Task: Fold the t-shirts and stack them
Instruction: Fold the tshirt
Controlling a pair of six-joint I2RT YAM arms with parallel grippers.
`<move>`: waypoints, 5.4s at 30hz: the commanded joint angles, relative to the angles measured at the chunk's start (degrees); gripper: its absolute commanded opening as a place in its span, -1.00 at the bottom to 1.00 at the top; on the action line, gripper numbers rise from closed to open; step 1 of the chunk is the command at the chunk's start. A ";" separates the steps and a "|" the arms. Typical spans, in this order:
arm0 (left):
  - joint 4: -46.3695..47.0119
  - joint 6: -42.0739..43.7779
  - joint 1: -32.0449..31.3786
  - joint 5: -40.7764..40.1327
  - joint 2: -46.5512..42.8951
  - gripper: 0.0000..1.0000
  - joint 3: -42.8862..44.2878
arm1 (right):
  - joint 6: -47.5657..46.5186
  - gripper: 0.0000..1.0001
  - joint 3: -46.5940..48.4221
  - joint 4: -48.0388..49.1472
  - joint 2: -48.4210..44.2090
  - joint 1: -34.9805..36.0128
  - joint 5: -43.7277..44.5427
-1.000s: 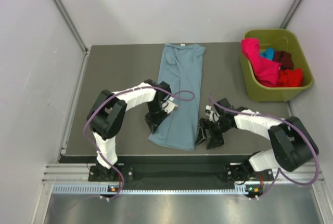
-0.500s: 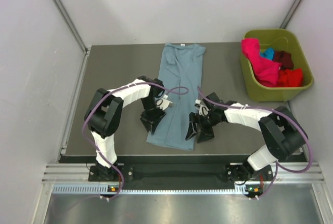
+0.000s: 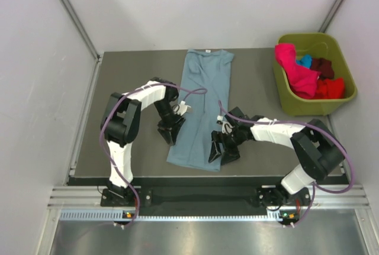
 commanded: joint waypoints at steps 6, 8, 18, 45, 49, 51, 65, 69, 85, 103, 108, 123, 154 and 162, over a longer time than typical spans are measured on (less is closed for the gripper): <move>-5.24 2.31 -0.03 1.75 2.63 -0.18 2.08 | -1.25 0.24 2.28 0.08 0.53 0.83 1.14; -4.10 1.70 0.32 0.69 2.81 -0.18 0.94 | -1.34 0.23 2.46 -0.01 0.96 0.83 1.40; -1.64 1.52 1.82 1.21 4.12 -0.18 -2.40 | -1.42 0.24 1.49 1.39 2.81 -0.05 1.84; 1.53 0.99 -1.17 6.40 5.00 -1.00 -6.09 | -4.15 -0.84 3.69 2.54 3.69 -2.07 1.84; 1.00 0.38 -1.17 7.28 4.39 -1.00 -5.39 | -6.69 -1.00 4.48 0.61 2.64 -3.91 3.59; 0.74 0.20 -1.17 7.63 3.60 -1.00 -5.04 | -7.57 -1.00 4.57 -0.71 1.41 -4.79 4.47; 0.12 -1.73 -3.54 6.14 -1.41 -1.00 5.32 | -17.33 -1.00 6.58 -5.81 -11.59 -9.72 7.73; 0.56 -1.99 -3.54 4.82 -0.80 -1.00 11.64 | -19.44 -1.00 9.04 -6.78 -13.01 -9.98 8.60; -5.67 1.69 -0.12 1.74 8.59 -1.00 38.98 | -20.32 -1.00 31.44 -4.67 1.12 -21.05 7.99; 1.70 2.31 5.86 -1.15 22.48 -1.00 54.99 | -21.64 -1.00 46.66 -3.27 19.68 -25.45 8.52; 7.84 1.87 6.13 -2.73 24.34 -1.00 55.52 | -21.82 -1.00 49.74 -2.65 23.28 -25.54 8.26; 27.71 -7.70 8.94 -5.11 28.64 -1.00 55.43 | -23.30 -1.00 54.57 -0.98 29.62 -25.54 9.83; 29.92 -21.33 7.45 9.92 15.72 0.26 29.77 | -20.59 0.33 60.03 3.15 32.16 -17.28 3.95; 29.92 -22.74 7.09 9.31 17.83 0.26 25.90 | -18.83 0.33 57.48 3.42 34.01 -16.14 1.85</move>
